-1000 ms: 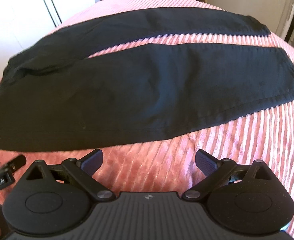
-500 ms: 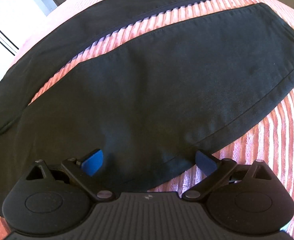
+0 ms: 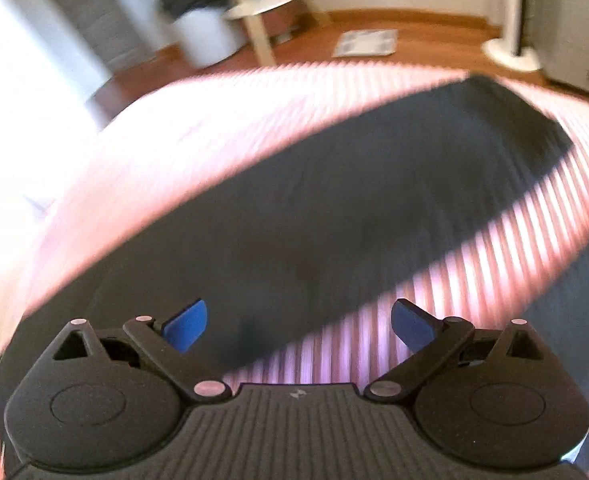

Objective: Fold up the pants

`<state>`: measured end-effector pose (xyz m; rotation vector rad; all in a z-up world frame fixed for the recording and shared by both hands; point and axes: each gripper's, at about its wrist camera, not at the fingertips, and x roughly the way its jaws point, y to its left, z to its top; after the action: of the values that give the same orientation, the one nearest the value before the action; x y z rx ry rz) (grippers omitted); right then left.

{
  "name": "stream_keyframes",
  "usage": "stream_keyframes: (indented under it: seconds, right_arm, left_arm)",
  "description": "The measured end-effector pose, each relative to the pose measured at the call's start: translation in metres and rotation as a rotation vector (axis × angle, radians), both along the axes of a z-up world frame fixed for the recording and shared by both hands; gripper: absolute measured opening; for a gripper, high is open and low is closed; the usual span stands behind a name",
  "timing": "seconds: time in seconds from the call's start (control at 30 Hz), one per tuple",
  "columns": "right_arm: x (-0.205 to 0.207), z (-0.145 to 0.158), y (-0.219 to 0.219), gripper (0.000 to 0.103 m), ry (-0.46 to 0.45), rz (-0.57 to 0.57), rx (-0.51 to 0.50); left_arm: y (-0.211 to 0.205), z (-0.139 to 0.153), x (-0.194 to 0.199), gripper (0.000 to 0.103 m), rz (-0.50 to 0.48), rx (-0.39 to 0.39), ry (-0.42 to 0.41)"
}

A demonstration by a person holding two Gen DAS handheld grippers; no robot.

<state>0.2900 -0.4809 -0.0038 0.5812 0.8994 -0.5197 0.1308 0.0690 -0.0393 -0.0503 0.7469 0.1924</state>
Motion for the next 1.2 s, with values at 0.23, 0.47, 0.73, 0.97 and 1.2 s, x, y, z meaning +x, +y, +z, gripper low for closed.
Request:
stream_keyframes:
  seconds: [0.23, 0.47, 0.73, 0.97, 1.2]
  right_arm:
    - [0.08, -0.027, -0.034, 0.094, -0.007, -0.279, 0.059]
    - [0.105, -0.034, -0.035, 0.085, 0.105, -0.279, -0.076]
    - [0.035, -0.006, -0.008, 0.008, -0.124, -0.094, -0.134]
    - [-0.154, -0.01, 0.034, 0.008, -0.408, -0.034, -0.015]
    - [-0.218, -0.069, 0.037, 0.012, -0.386, -0.048, 0.133]
  left_arm:
    - [0.011, -0.014, -0.001, 0.103, 0.069, -0.114, -0.055]
    - [0.009, -0.016, 0.001, 0.103, 0.072, -0.091, -0.082]
    - [0.016, -0.014, -0.001, 0.103, 0.068, -0.128, -0.088]
    - [0.016, -0.001, -0.004, 0.103, 0.055, -0.139, -0.09]
    - [0.009, 0.055, 0.019, 0.103, -0.092, -0.34, -0.246]
